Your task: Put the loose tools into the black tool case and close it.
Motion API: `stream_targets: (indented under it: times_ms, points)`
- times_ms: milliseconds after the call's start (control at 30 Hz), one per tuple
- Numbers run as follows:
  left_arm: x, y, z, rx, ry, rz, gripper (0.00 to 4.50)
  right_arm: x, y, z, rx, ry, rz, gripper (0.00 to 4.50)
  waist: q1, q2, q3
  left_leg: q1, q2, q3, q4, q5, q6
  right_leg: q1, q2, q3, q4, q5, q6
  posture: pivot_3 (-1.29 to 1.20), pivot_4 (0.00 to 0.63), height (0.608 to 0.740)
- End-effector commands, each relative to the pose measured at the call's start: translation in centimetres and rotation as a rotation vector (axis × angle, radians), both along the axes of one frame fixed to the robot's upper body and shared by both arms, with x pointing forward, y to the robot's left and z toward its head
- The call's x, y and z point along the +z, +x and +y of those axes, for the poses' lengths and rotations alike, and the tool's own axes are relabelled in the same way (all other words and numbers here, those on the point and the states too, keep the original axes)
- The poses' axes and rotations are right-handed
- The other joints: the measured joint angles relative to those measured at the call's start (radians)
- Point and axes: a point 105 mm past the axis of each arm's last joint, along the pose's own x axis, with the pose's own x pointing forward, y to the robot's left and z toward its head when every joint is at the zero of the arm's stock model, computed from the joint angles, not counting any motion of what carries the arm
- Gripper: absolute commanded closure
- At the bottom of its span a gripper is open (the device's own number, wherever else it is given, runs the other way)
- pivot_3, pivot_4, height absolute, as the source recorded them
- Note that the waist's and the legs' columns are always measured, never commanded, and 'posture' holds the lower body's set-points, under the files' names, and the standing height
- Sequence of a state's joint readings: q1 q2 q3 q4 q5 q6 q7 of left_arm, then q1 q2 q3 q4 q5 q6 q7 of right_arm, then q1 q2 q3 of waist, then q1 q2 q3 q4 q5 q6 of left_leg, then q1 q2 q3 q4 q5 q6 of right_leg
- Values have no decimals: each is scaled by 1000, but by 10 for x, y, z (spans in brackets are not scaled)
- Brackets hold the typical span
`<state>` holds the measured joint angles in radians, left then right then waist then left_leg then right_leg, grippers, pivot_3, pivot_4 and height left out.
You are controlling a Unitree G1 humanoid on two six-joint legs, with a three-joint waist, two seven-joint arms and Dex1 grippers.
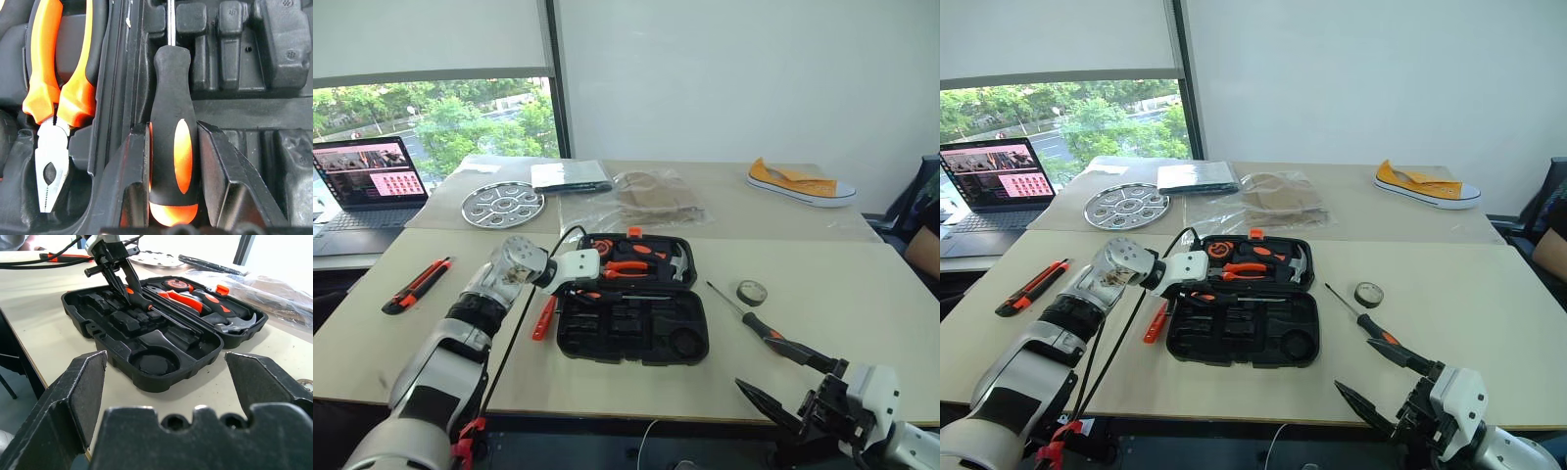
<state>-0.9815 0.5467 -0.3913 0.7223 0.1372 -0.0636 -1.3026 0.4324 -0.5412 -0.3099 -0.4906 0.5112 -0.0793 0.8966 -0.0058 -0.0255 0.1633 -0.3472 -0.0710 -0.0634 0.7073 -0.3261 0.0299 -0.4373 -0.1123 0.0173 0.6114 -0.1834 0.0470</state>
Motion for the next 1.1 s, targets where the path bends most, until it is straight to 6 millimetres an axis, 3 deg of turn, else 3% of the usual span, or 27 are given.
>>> stream_targets:
  times_ms: [33,67,167,367,467,500,533,633,867,1100]
  points:
    - [5,3,-2,-4,13,-48,3574,6,-1,3,10,0,-32,0,0,0,0,0,0,0,0,0,0,0,0,0,0,0,0,0,150,740]
    - [9,2,-7,-14,-29,-52,2775,6,-2,4,11,1,-31,0,0,0,0,0,0,0,0,0,0,0,0,0,0,0,0,0,150,740]
    - [25,-2,-19,-75,-143,-91,1991,6,-2,4,14,1,-30,0,5,0,0,0,0,0,2,0,0,0,0,0,1,0,0,0,150,740]
    - [50,-5,-25,-68,-312,-104,1991,5,-6,3,15,1,-22,0,9,0,0,-1,0,0,5,0,1,0,0,0,1,1,1,0,150,740]
    - [40,-1,-19,-12,-308,-76,2696,5,-7,4,10,5,-23,0,7,0,0,-1,0,0,5,0,1,0,0,0,0,1,1,0,150,740]
    - [34,0,-18,6,-300,-68,3172,5,-7,5,9,6,-24,0,7,0,0,-1,0,0,5,0,1,0,0,0,1,1,1,0,150,740]
    - [31,1,-17,16,-294,-62,3300,5,-6,5,8,6,-25,0,6,0,0,-1,0,0,5,0,1,0,0,0,1,1,1,0,150,740]
    - [19,0,-20,37,-300,-4,4320,6,-5,6,3,7,-29,0,6,0,0,-1,0,0,5,0,1,0,0,0,1,1,1,0,150,740]
    - [0,-4,-31,20,-281,40,4414,10,-1,4,-3,-1,-39,0,9,0,0,-1,0,0,5,-1,1,0,0,0,0,1,1,0,150,740]
    - [-27,-2,-30,116,-211,107,4414,11,-2,4,-18,0,-43,0,18,1,0,1,0,0,5,-1,1,3,0,0,0,1,1,0,150,740]
